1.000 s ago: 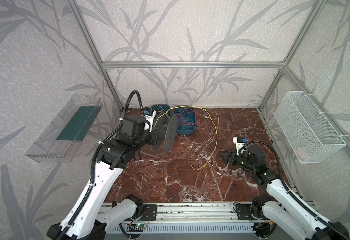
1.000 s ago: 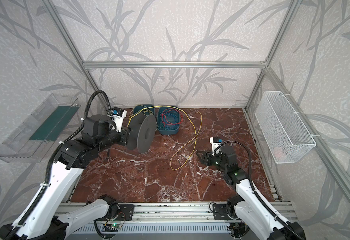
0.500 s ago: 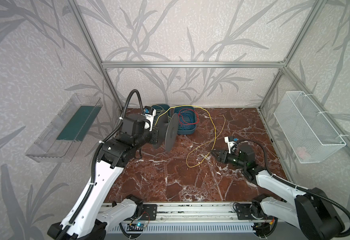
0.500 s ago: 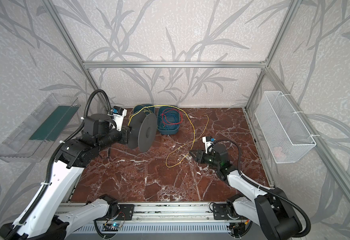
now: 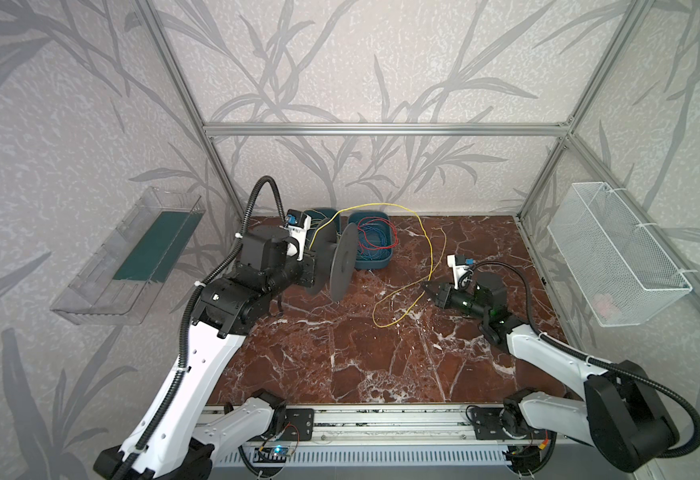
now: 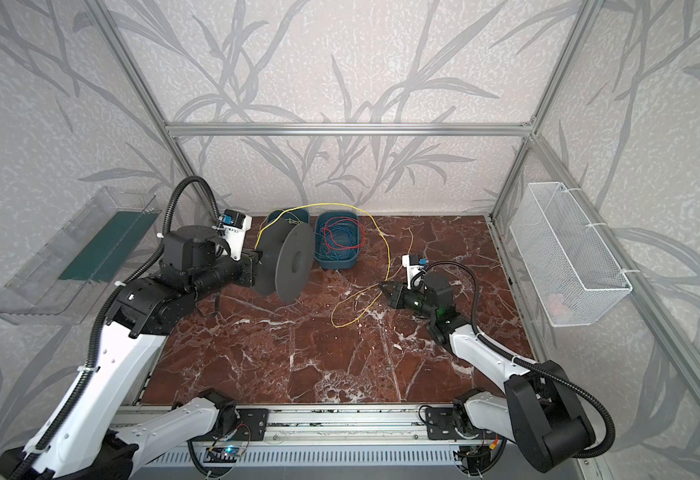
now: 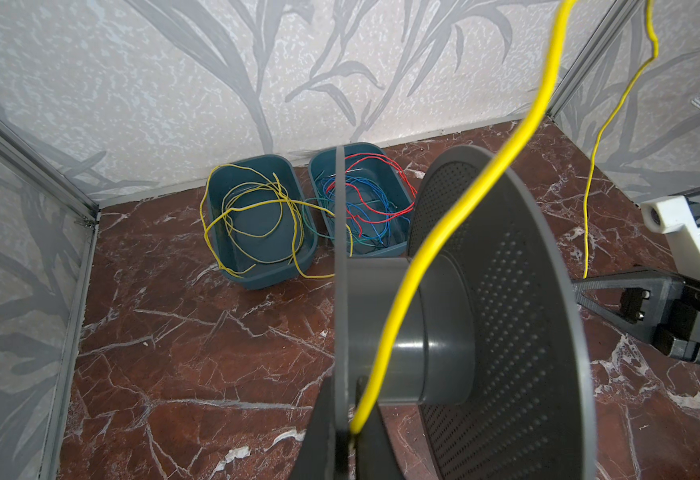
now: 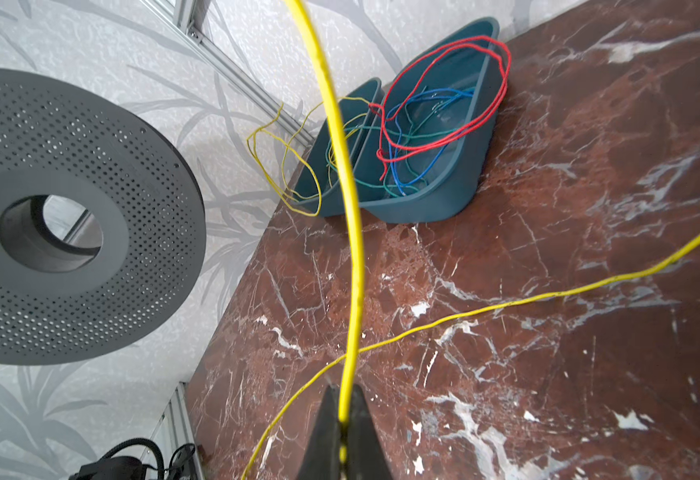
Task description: Wrap the cables
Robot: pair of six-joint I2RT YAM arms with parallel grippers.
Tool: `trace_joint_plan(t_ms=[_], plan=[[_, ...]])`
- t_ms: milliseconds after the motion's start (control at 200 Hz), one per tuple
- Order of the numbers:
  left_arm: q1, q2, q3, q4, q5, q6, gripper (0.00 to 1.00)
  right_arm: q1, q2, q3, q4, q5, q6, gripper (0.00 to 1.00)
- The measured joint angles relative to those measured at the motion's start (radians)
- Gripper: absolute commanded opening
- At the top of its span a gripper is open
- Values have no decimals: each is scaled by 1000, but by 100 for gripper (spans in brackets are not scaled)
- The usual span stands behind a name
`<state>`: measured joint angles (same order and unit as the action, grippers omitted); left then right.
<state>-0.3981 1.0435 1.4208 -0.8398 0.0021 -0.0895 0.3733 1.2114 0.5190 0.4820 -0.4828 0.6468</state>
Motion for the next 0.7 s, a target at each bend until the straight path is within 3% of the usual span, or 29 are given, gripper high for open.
trace_joint_plan(t_ms=[115,215,335,515,700], plan=[[1,0,18,-16,17,5,0,0,-45,72,-124,77,-49,0],[2,-5,36,-21,53,13,0,-22,-33,252,-283,148,-119,0],[4,-26,47,-22,114,19,0,-98,100,468,-340,206,-170,0],[5,-47,92,-40,204,18,0,-135,376,649,-445,238,-248,0],[5,-35,188,-46,234,1,0,-93,483,628,-521,240,-305,0]])
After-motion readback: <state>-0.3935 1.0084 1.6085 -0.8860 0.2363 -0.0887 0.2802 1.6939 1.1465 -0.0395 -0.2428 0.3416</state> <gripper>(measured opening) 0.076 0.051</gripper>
